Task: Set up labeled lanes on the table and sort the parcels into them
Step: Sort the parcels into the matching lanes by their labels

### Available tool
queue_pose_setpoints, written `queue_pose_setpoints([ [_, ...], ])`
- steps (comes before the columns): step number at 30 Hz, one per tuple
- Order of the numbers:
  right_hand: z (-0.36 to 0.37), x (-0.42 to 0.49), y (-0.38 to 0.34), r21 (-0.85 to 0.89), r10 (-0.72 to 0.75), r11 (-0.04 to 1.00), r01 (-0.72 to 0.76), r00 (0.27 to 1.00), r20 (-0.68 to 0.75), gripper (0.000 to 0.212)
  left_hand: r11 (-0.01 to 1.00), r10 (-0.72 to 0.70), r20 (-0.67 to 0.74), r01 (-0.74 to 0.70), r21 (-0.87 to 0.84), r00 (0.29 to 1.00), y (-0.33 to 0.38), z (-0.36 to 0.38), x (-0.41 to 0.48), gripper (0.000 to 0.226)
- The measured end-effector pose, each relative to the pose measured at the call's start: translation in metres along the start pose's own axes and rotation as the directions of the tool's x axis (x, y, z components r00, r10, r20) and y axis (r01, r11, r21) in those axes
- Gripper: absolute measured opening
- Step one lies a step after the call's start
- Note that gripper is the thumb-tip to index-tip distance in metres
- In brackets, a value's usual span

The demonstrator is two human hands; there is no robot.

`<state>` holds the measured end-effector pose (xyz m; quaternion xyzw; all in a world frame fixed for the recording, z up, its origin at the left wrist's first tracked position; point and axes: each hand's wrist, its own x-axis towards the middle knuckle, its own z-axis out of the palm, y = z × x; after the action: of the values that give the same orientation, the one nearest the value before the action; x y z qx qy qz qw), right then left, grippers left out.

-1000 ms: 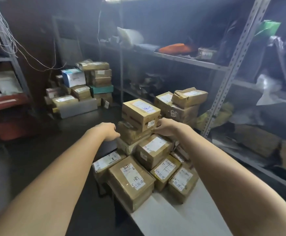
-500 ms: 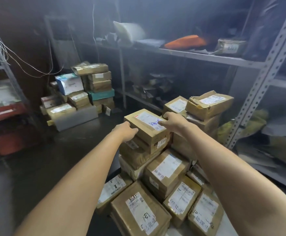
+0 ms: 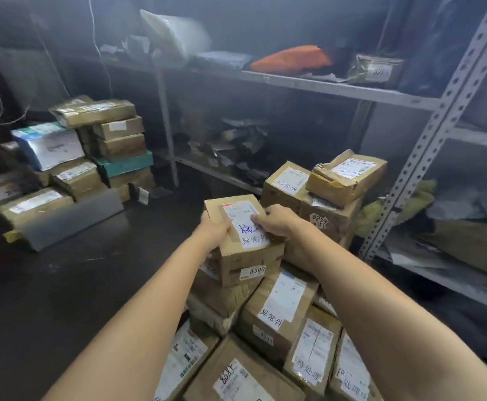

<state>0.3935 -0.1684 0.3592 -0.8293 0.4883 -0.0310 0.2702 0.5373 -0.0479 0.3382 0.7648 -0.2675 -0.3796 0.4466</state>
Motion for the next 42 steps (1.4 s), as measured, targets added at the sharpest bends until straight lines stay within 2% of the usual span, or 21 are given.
queue_pose_setpoints([
  [4, 0.006, -0.013, 0.001, 0.158, 0.077, 0.985, -0.075, 0.997, -0.004, 0.046, 0.996, 0.087, 0.128, -0.088, -0.001, 0.988, 0.002, -0.012, -0.002, 0.053],
  [9, 0.008, -0.041, 0.005, 0.308, 0.218, 0.932, -0.19, 0.974, -0.061, 0.036, 0.985, 0.121, 0.258, -0.149, 0.092, 0.959, 0.015, -0.02, -0.014, 0.05],
  [11, 0.003, -0.061, 0.011, 0.411, 0.291, 0.881, -0.235, 0.953, -0.078, 0.031, 0.977, 0.133, 0.32, -0.178, 0.116, 0.938, 0.022, -0.015, -0.022, 0.052],
  [14, -0.003, -0.096, 0.026, 0.621, 0.388, 0.728, -0.29, 0.921, -0.024, 0.031, 0.965, 0.141, 0.409, -0.217, 0.147, 0.901, 0.031, 0.0, -0.034, 0.055],
  [17, -0.008, -0.134, 0.055, 0.695, 0.457, 0.65, -0.308, 0.889, -0.032, 0.034, 0.957, 0.138, 0.478, -0.241, 0.162, 0.868, 0.034, 0.031, -0.048, 0.054],
  [22, -0.018, -0.215, 0.116, 0.739, 0.597, 0.586, -0.333, 0.794, -0.116, 0.037, 0.949, 0.138, 0.602, -0.279, 0.146, 0.787, 0.041, 0.104, -0.102, 0.063],
  [27, -0.037, -0.312, 0.184, 0.804, 0.727, 0.487, -0.34, 0.668, -0.159, 0.045, 0.914, 0.183, 0.735, -0.389, 0.118, 0.653, 0.047, 0.195, -0.168, 0.064],
  [34, -0.061, -0.492, 0.283, 0.855, 0.85, 0.413, -0.314, 0.471, -0.237, 0.045, 0.878, 0.142, 0.882, -0.469, 0.098, 0.45, 0.048, 0.333, -0.327, 0.054],
  [39, -0.076, -0.627, 0.361, 0.861, 0.886, 0.417, -0.291, 0.34, -0.315, 0.057, 0.849, 0.131, 0.929, -0.522, 0.076, 0.347, 0.036, 0.432, -0.451, 0.054],
  [42, -0.083, -0.697, 0.395, 0.87, 0.907, 0.395, -0.295, 0.277, -0.318, 0.05, 0.833, 0.181, 0.944, -0.554, 0.002, 0.276, 0.025, 0.489, -0.513, 0.053],
])
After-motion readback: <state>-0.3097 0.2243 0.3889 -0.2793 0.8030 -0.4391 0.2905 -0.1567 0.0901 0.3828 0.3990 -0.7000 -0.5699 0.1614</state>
